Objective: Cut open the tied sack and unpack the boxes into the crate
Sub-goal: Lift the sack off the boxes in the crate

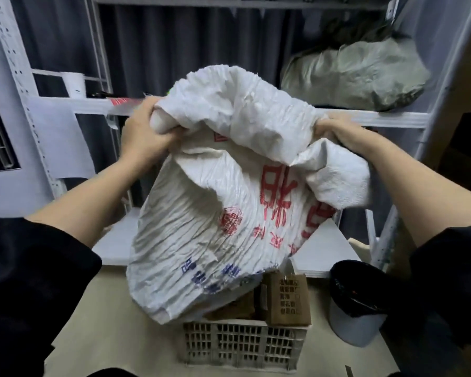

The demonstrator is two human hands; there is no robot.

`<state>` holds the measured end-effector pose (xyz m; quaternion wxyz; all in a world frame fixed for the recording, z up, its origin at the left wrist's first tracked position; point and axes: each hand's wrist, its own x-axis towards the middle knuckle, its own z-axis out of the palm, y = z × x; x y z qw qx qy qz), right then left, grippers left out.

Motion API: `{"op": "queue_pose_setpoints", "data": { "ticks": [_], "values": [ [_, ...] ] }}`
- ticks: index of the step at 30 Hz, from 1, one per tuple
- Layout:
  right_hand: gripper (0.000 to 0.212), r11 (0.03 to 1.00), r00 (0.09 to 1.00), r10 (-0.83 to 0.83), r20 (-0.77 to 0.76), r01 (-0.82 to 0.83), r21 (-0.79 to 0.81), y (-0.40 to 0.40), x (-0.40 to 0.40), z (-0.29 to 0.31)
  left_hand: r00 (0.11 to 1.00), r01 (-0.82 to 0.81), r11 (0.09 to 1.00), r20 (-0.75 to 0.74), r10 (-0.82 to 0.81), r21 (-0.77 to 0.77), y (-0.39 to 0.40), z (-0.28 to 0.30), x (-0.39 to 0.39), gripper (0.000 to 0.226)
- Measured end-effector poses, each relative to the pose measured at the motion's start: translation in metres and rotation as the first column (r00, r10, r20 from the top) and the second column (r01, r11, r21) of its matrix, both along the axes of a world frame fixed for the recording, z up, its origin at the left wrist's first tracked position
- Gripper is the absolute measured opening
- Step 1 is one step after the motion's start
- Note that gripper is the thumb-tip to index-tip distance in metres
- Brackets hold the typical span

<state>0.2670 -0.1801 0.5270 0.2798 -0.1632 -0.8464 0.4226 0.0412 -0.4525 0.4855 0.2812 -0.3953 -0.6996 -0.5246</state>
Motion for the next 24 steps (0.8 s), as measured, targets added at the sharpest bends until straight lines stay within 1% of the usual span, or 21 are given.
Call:
{"op": "queue_pose_setpoints", "data": {
  "ticks": [1, 2, 3, 5, 6, 7, 8, 10, 12, 13, 14, 15, 16, 17, 18, 19, 20, 21, 22, 23, 24],
  "values": [
    [0.013, 1.000, 1.000, 0.001, 0.016, -0.001, -0.007, -0.002, -0.005, 0.001, 0.999, 0.004, 1.000, 0.037, -0.005, 0.030, -0.003, 0.005, -0.001, 0.044],
    [0.012, 1.000, 0.999, 0.003, 0.042, -0.004, 0.017, 0.004, -0.013, 0.001, 0.997, -0.004, 0.998, 0.074, -0.001, 0.065, -0.006, 0.010, -0.004, 0.037],
    [0.024, 0.996, 0.997, -0.013, 0.081, 0.006, 0.094, 0.010, -0.020, 0.002, 0.994, -0.020, 0.994, 0.111, 0.008, 0.103, -0.009, 0.015, -0.008, 0.030],
    [0.025, 0.968, 0.990, -0.096, 0.106, 0.068, 0.241, 0.013, -0.028, 0.001, 0.979, -0.048, 0.983, 0.204, 0.011, 0.178, -0.014, 0.024, -0.019, 0.023],
    [0.025, 0.959, 0.987, -0.140, 0.075, 0.116, 0.258, 0.014, -0.031, -0.001, 0.968, -0.061, 0.975, 0.251, 0.005, 0.214, -0.017, 0.028, -0.023, 0.025],
    [0.026, 0.965, 0.986, -0.161, 0.033, 0.150, 0.213, 0.017, -0.032, -0.003, 0.954, -0.070, 0.964, 0.298, -0.010, 0.257, -0.018, 0.031, -0.028, 0.026],
    [0.031, 0.983, 0.988, -0.157, -0.004, 0.157, 0.095, 0.018, -0.032, -0.007, 0.941, -0.076, 0.948, 0.337, -0.035, 0.309, -0.019, 0.033, -0.034, 0.027],
    [0.044, 0.983, 0.995, -0.083, -0.049, 0.074, -0.168, 0.020, -0.029, -0.017, 0.911, -0.066, 0.916, 0.398, -0.107, 0.396, -0.019, 0.035, -0.044, 0.035],
    [0.053, 0.948, 0.999, -0.035, 0.019, 0.039, -0.315, 0.026, -0.031, -0.029, 0.882, -0.042, 0.906, 0.441, -0.164, 0.422, -0.018, 0.035, -0.049, 0.027],
    [0.052, 0.934, 0.997, -0.010, 0.073, 0.036, -0.354, 0.027, -0.031, -0.038, 0.861, -0.044, 0.902, 0.474, -0.183, 0.429, -0.017, 0.035, -0.053, 0.023],
    [0.040, 0.936, 0.993, 0.026, 0.116, 0.016, -0.351, 0.022, -0.030, -0.047, 0.834, -0.046, 0.893, 0.509, -0.212, 0.448, -0.016, 0.035, -0.055, 0.021],
    [0.023, 0.945, 0.982, 0.051, 0.181, 0.011, -0.327, 0.017, -0.029, -0.054, 0.797, -0.061, 0.885, 0.557, -0.235, 0.462, -0.016, 0.034, -0.059, 0.021],
    [0.024, 0.964, 0.975, -0.015, 0.220, 0.073, -0.256, 0.022, -0.029, -0.064, 0.759, -0.077, 0.874, 0.597, -0.260, 0.479, -0.016, 0.032, -0.061, 0.025],
    [0.031, 0.967, 0.970, -0.081, 0.228, 0.132, -0.220, 0.022, -0.027, -0.076, 0.724, -0.102, 0.872, 0.637, -0.265, 0.478, -0.015, 0.030, -0.064, 0.035],
    [0.034, 0.954, 0.974, -0.122, 0.191, 0.168, -0.247, 0.017, -0.027, -0.083, 0.691, -0.131, 0.868, 0.672, -0.267, 0.479, -0.015, 0.028, -0.066, 0.042],
    [0.032, 0.952, 0.983, -0.085, 0.163, 0.129, -0.277, 0.012, -0.026, -0.088, 0.666, -0.168, 0.862, 0.700, -0.258, 0.477, -0.015, 0.025, -0.070, 0.043],
    [0.025, 0.953, 0.987, -0.075, 0.139, 0.112, -0.281, 0.013, -0.024, -0.089, 0.645, -0.203, 0.856, 0.723, -0.248, 0.475, -0.015, 0.023, -0.070, 0.039],
    [0.016, 0.957, 0.996, -0.083, 0.043, 0.091, -0.276, 0.015, -0.023, -0.085, 0.626, -0.231, 0.851, 0.741, -0.241, 0.471, -0.014, 0.021, -0.070, 0.034],
    [0.015, 0.961, 0.987, -0.117, -0.107, 0.086, -0.262, 0.020, -0.024, -0.081, 0.609, -0.249, 0.846, 0.756, -0.242, 0.471, -0.013, 0.020, -0.072, 0.029],
    [0.018, 0.957, 0.951, -0.152, -0.268, 0.074, -0.281, 0.023, -0.022, -0.076, 0.603, -0.247, 0.848, 0.760, -0.245, 0.469, -0.012, 0.019, -0.070, 0.025],
    [0.019, 0.961, 0.890, -0.171, -0.422, 0.056, -0.271, 0.019, -0.016, -0.071, 0.603, -0.236, 0.853, 0.758, -0.247, 0.465, -0.010, 0.017, -0.069, 0.023]
  ]
}}
